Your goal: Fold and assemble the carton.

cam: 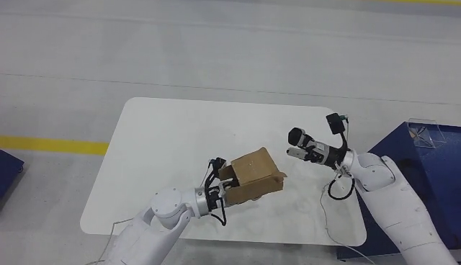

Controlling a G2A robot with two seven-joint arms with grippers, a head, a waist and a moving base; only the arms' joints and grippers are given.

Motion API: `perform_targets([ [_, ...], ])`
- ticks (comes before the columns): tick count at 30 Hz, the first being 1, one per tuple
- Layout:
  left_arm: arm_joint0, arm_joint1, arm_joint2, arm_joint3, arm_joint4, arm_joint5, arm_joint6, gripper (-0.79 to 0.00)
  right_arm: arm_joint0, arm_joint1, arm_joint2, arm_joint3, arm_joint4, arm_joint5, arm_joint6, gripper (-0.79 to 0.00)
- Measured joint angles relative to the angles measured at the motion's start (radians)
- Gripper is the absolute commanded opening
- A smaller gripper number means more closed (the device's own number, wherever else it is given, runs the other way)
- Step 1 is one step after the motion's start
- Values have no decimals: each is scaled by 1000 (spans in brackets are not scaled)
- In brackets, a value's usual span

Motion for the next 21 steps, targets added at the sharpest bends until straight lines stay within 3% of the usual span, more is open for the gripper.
perform_targets([
  [9, -3, -4, 8, 8, 8, 20, 2, -785, -30, -1, -18, -81, -71, 57, 4, 0],
  [21, 15, -1, -9, -5, 10, 10, -8, -785, -25, -10, -15, -51, -167, 75, -78, 0],
])
